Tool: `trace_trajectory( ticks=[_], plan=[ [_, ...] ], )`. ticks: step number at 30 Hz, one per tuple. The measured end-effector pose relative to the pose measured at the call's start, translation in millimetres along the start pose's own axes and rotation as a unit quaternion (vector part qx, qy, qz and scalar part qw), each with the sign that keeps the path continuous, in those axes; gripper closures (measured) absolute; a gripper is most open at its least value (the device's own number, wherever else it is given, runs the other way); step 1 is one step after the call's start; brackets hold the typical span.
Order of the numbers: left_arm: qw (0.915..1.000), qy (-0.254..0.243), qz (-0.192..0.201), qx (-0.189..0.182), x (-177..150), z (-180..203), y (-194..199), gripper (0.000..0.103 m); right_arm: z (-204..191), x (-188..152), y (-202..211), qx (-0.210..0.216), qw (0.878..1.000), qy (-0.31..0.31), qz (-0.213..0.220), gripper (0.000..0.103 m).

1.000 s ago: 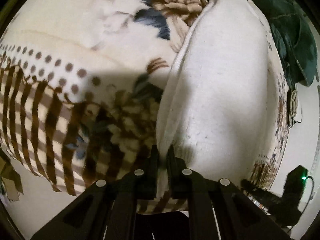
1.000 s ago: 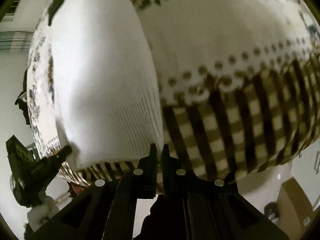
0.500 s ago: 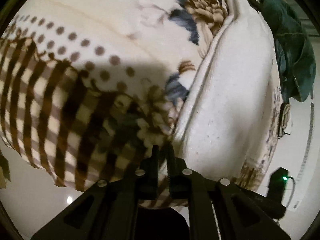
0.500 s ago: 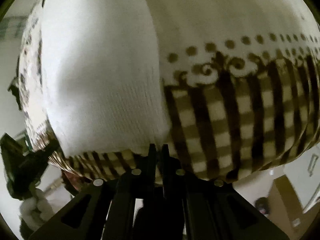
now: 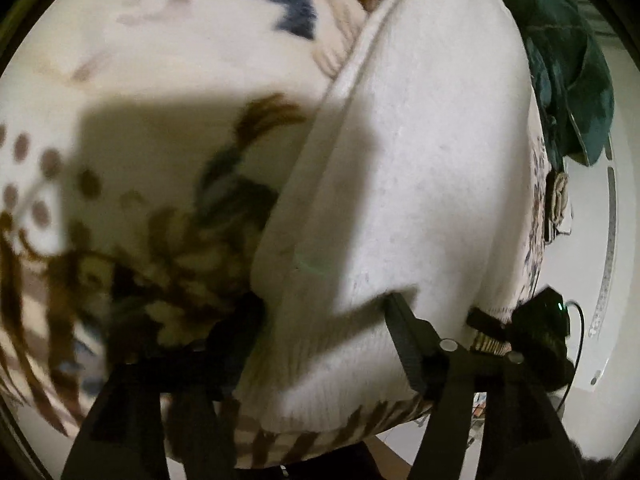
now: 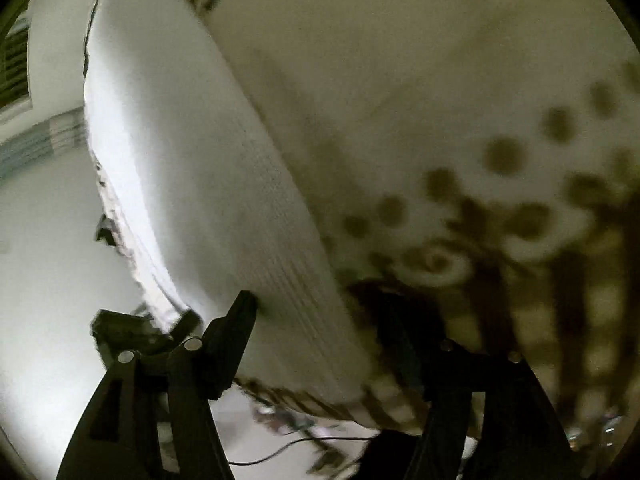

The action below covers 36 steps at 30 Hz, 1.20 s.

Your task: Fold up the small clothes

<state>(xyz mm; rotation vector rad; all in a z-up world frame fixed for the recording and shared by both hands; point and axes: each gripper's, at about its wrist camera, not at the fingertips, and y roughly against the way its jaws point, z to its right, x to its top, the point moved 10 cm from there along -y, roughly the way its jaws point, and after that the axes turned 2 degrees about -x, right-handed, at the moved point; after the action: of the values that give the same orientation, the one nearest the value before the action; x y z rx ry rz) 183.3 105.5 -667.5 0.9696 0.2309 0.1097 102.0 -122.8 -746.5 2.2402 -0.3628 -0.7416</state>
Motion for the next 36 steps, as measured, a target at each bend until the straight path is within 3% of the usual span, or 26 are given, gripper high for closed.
trace_trajectory(
  ticks=[2, 3, 4, 6, 7, 14, 18, 23, 26, 29, 32, 34, 36],
  plan=[
    [1.0, -0.006, 0.002, -0.005, -2.7, 1.3, 4.4, 0.043, -7.4, -1.7, -6.1, 0.005, 1.0, 0.0, 0.0, 0.035],
    [0.9999, -0.007, 0.005, -0.008, -3.5, 1.5, 6.7, 0.043, -13.7, -4.8, -8.9, 0.009, 1.0, 0.011, -0.006, 0.041],
    [0.9999, -0.008, 0.01, -0.01, -4.4, 1.5, 9.6, 0.044, -17.7, -8.8, -11.7, 0.015, 1.0, 0.018, -0.011, 0.062],
    [0.9996, -0.007, 0.018, -0.021, -6.7, 3.1, 11.2, 0.085, -26.9, -17.0, -18.9, 0.034, 0.999, 0.016, -0.027, 0.083],
    [0.9995, 0.0, 0.017, -0.026, -9.1, 2.4, 13.9, 0.092, -30.8, -18.9, -20.1, 0.034, 0.999, 0.016, -0.023, 0.085],
    [0.9963, 0.015, 0.044, -0.073, -14.0, 26.5, 59.9, 0.092, -71.0, -29.7, 9.2, 0.067, 0.998, 0.009, 0.001, 0.089],
    [0.9915, 0.002, 0.06, -0.115, 9.6, 65.2, 89.1, 0.092, -110.4, -17.1, 48.9, 0.085, 0.995, 0.037, 0.022, 0.089],
    [0.9757, -0.002, 0.118, -0.185, 96.1, 115.4, 127.9, 0.092, -192.6, 42.2, 96.9, 0.103, 0.988, 0.09, 0.073, 0.09],
    [0.9709, -0.019, 0.139, -0.195, 160.5, 135.5, 131.3, 0.092, -236.9, 100.0, 117.5, 0.098, 0.983, 0.116, 0.105, 0.09],
    [0.9698, -0.027, 0.144, -0.195, 226.2, 160.1, 113.9, 0.092, -275.1, 168.2, 132.1, 0.092, 0.978, 0.135, 0.131, 0.09],
    [0.9769, -0.02, 0.14, -0.16, 297.8, 163.9, 85.7, 0.088, -311.7, 235.2, 121.0, 0.067, 0.977, 0.137, 0.151, 0.089],
    [0.9825, -0.001, 0.129, -0.134, 335.6, 155.2, 74.2, 0.086, -320.3, 279.1, 120.1, 0.053, 0.979, 0.126, 0.148, 0.084],
    [0.9803, 0.011, 0.145, -0.134, 356.0, 153.4, 78.2, 0.078, -326.5, 305.8, 120.0, 0.053, 0.981, 0.123, 0.14, 0.08]
  ],
)
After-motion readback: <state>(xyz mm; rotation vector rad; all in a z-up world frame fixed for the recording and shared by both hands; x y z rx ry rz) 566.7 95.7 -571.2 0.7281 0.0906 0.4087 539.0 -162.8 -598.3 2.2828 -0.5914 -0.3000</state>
